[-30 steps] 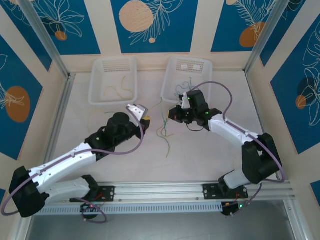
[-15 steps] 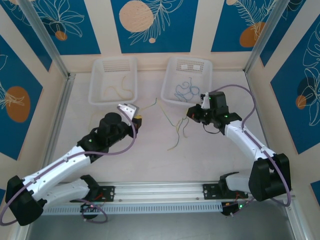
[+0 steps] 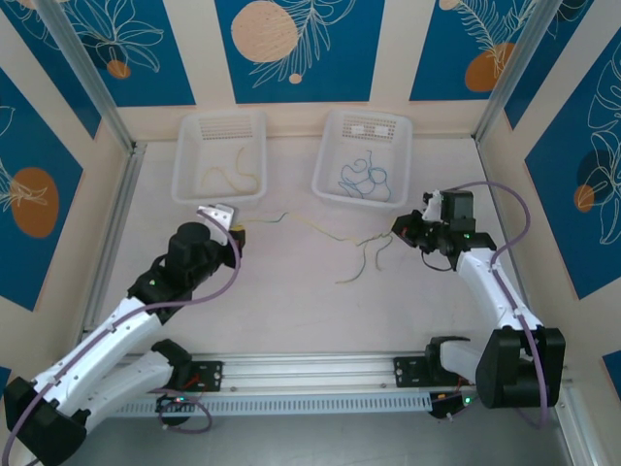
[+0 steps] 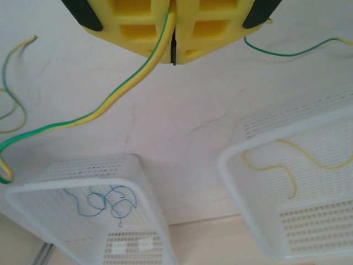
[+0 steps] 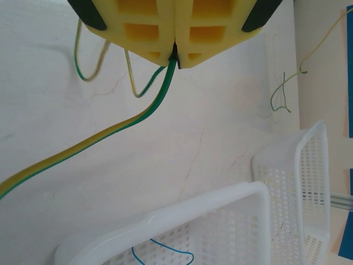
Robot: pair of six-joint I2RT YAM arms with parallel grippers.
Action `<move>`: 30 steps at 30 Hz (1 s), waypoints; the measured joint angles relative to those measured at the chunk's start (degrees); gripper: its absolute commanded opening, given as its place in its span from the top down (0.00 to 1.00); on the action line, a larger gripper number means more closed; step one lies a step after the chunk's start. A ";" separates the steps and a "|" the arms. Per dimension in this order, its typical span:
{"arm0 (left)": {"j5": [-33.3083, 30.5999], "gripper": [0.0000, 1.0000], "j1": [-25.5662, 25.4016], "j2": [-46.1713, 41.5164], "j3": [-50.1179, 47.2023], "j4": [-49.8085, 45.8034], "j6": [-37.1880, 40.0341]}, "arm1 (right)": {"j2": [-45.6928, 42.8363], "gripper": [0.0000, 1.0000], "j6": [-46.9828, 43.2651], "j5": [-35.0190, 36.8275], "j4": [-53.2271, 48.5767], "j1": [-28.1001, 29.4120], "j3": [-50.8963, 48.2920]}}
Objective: Untangle the cables
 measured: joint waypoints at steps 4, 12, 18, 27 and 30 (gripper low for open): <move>0.26 1.00 0.87 -0.22 -0.07 -0.31 -0.07 | 0.00 1.00 -0.28 -2.49 0.52 0.39 -0.26; 5.25 1.00 1.60 4.02 -0.04 2.32 -1.77 | 3.28 0.97 -2.25 -3.80 1.38 11.47 1.27; 9.29 1.00 1.33 9.35 1.79 5.05 -2.97 | 7.74 0.79 -2.95 -2.95 1.75 20.39 5.05; 10.75 1.00 0.59 12.04 2.16 7.04 -4.59 | 11.19 0.60 -3.65 -1.75 2.56 23.91 7.04; 11.23 1.00 0.50 12.83 2.16 7.76 -5.05 | 10.34 0.63 -4.74 -1.75 2.49 23.85 7.04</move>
